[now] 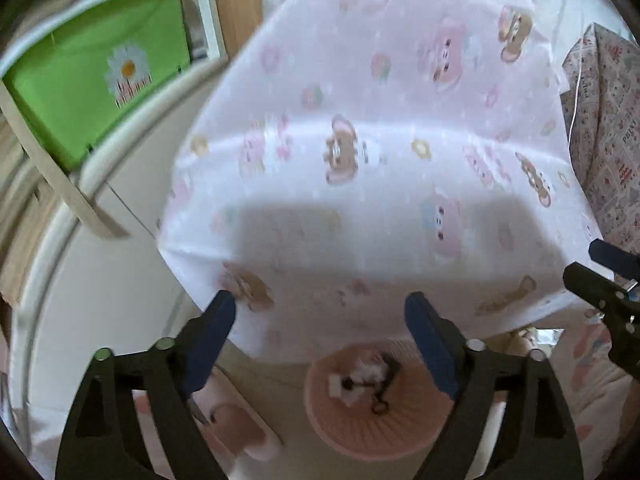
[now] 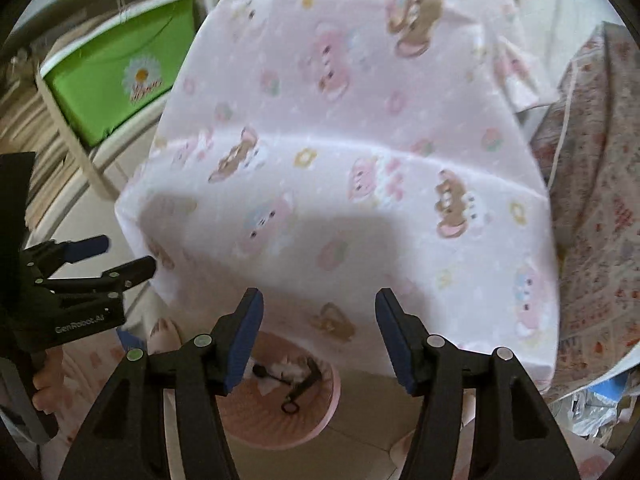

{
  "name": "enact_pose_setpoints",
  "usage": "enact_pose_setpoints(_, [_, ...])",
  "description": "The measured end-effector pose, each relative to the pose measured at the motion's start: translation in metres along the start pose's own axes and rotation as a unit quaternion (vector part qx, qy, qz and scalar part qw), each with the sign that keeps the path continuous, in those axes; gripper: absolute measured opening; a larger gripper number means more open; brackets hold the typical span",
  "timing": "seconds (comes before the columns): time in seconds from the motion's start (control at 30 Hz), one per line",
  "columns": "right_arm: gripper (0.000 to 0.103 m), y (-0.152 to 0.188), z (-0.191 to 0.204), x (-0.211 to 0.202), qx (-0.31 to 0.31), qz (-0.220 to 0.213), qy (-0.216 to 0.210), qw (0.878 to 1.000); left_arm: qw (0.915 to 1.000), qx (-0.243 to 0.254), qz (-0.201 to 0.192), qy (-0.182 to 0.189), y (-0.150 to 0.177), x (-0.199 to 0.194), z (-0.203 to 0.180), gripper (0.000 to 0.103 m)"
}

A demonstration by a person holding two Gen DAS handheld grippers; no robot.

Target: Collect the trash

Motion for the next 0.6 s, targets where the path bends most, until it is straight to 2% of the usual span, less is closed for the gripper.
enact_pose_setpoints(0.07, [0.063,-0.001,-0.006,-0.001,-0.004,-0.014,0.019,1.000,0.9998,0.006,-0.017,-0.002,-0.005,-0.005,-0.001,0.092])
enact_pose_setpoints(0.17, [0.063,0.000,-0.013,0.001,0.003,-0.031,0.035,0.999,0.9994,-0.001,-0.033,0.010,-0.007,-0.010,-0.003,0.093])
enact_pose_setpoints(0.3, [0.063,-0.004,-0.017,-0.007,0.010,-0.053,0.021,0.998,0.9965,-0.003,-0.081,-0.023,-0.016,-0.019,0.003,0.098])
enact_pose_setpoints(0.37, [0.063,-0.006,-0.018,-0.007,0.006,-0.057,0.027,0.998,0.9951,-0.010,-0.097,-0.018,-0.019,-0.023,0.003,0.099])
enact_pose_setpoints(0.43, [0.071,-0.005,-0.020,-0.006,0.005,-0.058,0.034,0.998,0.9944,-0.013,-0.104,-0.011,-0.022,-0.024,0.002,0.099])
enact_pose_setpoints(0.5, [0.084,-0.003,-0.022,-0.005,0.012,-0.057,0.034,0.998,0.9941,-0.015,-0.107,-0.011,-0.022,-0.024,0.002,0.100])
enact_pose_setpoints(0.6, [0.087,-0.002,-0.025,-0.004,0.018,-0.055,0.035,0.998,0.9944,-0.017,-0.104,0.002,-0.021,-0.023,-0.001,0.100])
Point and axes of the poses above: each gripper's, at about its wrist camera, not at the fingertips, and x roughly the way its jaws point, z to its left, y to its underside, the point moved 9 cm from there along x, roughly the way its jaws point, and after that the axes turned 6 degrees about -y, right-handed, at the moved point
